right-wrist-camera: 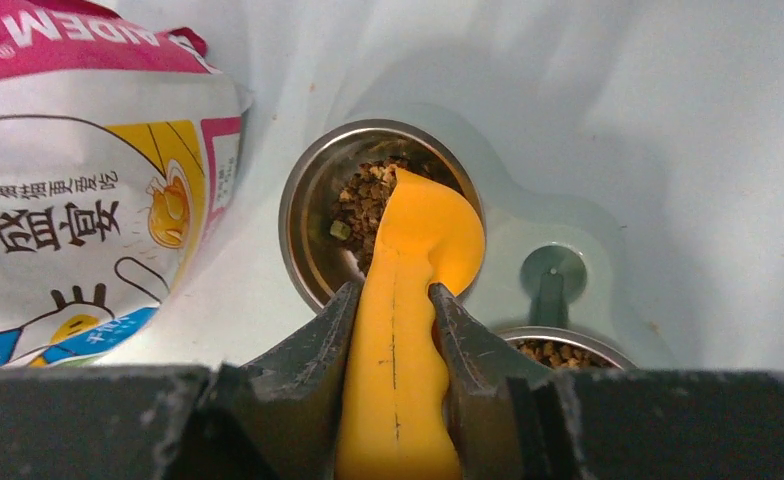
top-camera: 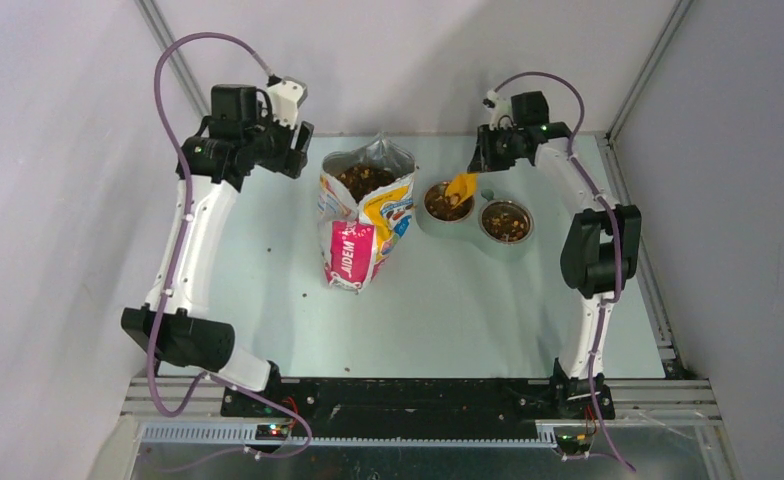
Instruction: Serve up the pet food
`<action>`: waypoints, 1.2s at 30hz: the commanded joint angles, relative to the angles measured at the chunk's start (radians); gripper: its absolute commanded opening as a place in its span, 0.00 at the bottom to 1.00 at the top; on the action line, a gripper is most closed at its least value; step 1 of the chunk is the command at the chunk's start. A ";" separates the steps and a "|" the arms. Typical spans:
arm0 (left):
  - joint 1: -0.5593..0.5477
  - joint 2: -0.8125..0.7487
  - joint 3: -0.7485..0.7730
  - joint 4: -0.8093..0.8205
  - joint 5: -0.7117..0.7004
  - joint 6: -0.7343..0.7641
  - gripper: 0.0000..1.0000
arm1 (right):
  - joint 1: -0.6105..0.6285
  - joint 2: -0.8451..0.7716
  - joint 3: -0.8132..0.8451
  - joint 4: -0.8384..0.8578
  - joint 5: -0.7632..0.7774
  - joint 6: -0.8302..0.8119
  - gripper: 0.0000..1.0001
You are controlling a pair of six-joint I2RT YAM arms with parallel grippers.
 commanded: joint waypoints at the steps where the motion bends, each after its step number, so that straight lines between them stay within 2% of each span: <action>1: -0.004 -0.062 0.046 0.052 0.076 -0.063 0.74 | 0.078 -0.104 0.056 -0.023 0.208 -0.182 0.00; 6: -0.006 -0.097 0.043 0.083 0.154 -0.094 0.74 | 0.149 -0.137 0.070 -0.039 0.317 -0.309 0.00; 14: -0.022 -0.106 0.047 0.111 0.211 -0.141 0.72 | 0.179 -0.195 0.071 -0.048 0.358 -0.368 0.00; 25: -0.085 -0.109 0.057 0.093 0.200 -0.111 0.72 | 0.197 -0.172 0.088 -0.076 0.199 -0.312 0.00; 36: -0.098 -0.120 0.040 0.083 0.186 -0.100 0.73 | 0.219 -0.133 0.076 -0.099 0.166 -0.288 0.00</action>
